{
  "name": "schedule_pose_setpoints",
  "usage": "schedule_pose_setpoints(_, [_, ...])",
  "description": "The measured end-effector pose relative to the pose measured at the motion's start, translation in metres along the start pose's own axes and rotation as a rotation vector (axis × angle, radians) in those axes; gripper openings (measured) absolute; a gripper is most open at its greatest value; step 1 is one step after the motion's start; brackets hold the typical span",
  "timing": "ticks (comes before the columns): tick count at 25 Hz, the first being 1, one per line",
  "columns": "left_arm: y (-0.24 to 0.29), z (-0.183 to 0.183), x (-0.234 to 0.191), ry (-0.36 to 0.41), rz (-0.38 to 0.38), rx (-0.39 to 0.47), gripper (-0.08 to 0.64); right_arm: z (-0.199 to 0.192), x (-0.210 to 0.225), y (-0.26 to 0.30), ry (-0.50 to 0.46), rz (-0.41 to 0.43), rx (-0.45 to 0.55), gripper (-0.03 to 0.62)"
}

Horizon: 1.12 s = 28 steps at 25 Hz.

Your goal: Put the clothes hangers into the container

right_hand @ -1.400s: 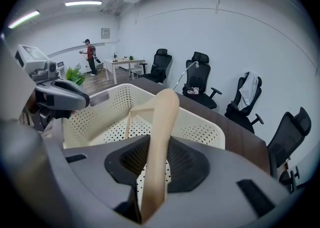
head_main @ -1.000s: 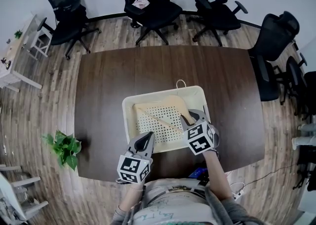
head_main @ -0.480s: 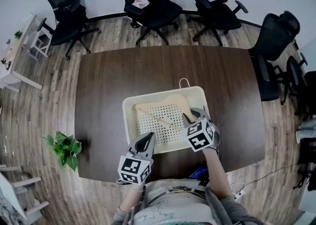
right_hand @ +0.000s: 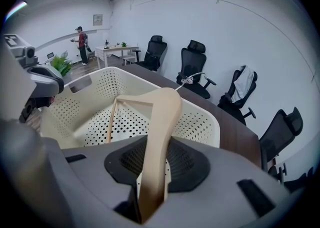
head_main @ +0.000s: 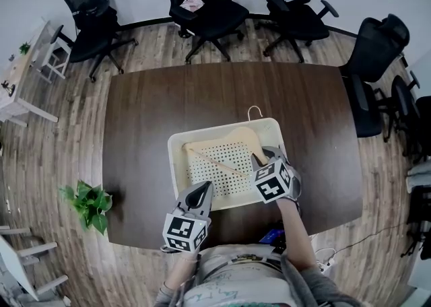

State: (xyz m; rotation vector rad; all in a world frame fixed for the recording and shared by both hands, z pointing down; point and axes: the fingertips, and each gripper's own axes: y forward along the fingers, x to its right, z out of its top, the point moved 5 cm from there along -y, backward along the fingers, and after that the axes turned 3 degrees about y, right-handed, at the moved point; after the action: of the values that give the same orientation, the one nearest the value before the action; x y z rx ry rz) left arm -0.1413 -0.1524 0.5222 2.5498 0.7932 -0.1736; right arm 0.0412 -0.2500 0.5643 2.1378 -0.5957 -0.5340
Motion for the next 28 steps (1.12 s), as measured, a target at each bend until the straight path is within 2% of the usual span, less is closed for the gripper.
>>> schedule_pose_setpoints(12, [0.002, 0.002, 0.002, 0.008, -0.001, -0.005, 0.011, -0.002, 0.005, 0.006, -0.023, -0.048, -0.037, 0.104])
schedule_pose_setpoints(21, [0.001, 0.000, 0.003, 0.011, -0.007, -0.010, 0.011, -0.006, 0.004, 0.010, -0.075, -0.135, -0.066, 0.103])
schedule_pose_setpoints(28, [0.001, 0.000, 0.002, 0.013, -0.011, -0.009, 0.011, -0.008, 0.005, 0.015, -0.084, -0.160, -0.111, 0.101])
